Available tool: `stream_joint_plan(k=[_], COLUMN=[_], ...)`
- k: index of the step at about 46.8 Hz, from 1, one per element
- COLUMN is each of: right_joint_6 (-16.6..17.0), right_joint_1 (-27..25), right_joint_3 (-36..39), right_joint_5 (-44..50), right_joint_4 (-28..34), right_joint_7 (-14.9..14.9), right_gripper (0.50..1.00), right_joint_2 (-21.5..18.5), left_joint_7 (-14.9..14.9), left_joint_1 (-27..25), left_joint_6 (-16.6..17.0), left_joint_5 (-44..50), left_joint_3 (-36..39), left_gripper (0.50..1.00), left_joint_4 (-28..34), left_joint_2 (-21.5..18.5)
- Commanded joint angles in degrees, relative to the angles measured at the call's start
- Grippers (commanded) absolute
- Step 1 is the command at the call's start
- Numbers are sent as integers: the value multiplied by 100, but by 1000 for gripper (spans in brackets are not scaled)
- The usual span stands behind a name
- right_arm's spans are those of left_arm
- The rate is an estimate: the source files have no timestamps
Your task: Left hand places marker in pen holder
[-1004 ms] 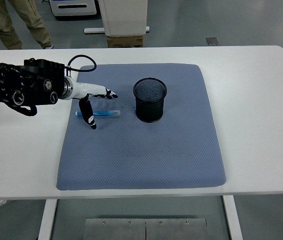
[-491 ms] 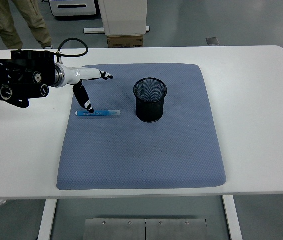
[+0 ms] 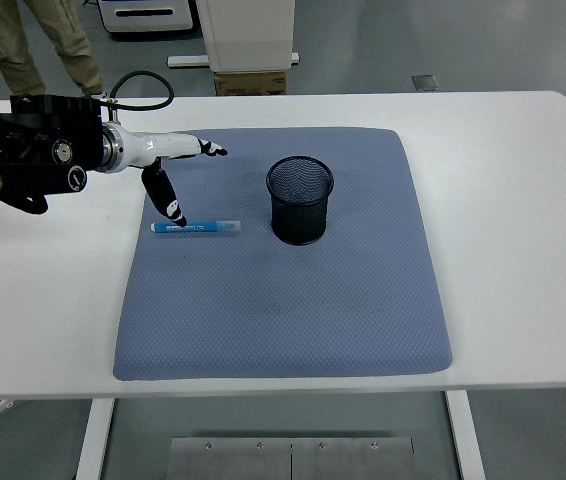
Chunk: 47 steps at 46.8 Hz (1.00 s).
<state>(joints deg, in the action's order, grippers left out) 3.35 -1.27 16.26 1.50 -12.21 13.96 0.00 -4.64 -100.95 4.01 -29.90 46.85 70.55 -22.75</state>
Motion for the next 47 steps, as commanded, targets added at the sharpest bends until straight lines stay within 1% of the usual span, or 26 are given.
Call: stream_joint_plan(k=[1, 8, 15, 21, 29, 37, 43, 46, 47], right_joint_6=[-1, -1, -1, -1, -1, -1, -1, -1, -1], right_joint_1=[4, -5, 4, -5, 4, -5, 4, -5, -5], right_joint_3=[0, 0, 0, 0, 0, 0, 0, 0, 0], right_joint_5=[0, 0, 0, 0, 0, 0, 0, 0, 0], right_joint_4=[0, 0, 0, 8, 8, 0, 0, 8, 0], right_joint_7=[2, 2, 2, 2, 2, 2, 2, 2, 2], right_gripper=[1000, 1000, 1000, 1000, 1000, 1000, 1000, 1000, 1000], right_joint_2=[0, 0, 0, 0, 0, 0, 0, 0, 0], left_joint_7=[6, 7, -2, -11, -20, -20, -20, -20, -20], left_joint_1=[-118, -127, 48, 110, 268, 444, 497, 497, 497], left_joint_6=[-23, -6, 179, 530, 592, 592, 601, 618, 618], left_joint_5=[1, 1, -7, -7, -25, -16, -16, -16, -16], left_joint_3=[88, 193, 412, 624, 650, 650, 650, 642, 642], left_gripper=[1000, 1000, 1000, 1000, 1000, 906, 815, 807, 795], left_joint_4=[38, 91, 161, 161, 161, 152, 126, 117, 108], left_joint_2=[-1, 34, 157, 245, 245, 254, 306, 324, 324])
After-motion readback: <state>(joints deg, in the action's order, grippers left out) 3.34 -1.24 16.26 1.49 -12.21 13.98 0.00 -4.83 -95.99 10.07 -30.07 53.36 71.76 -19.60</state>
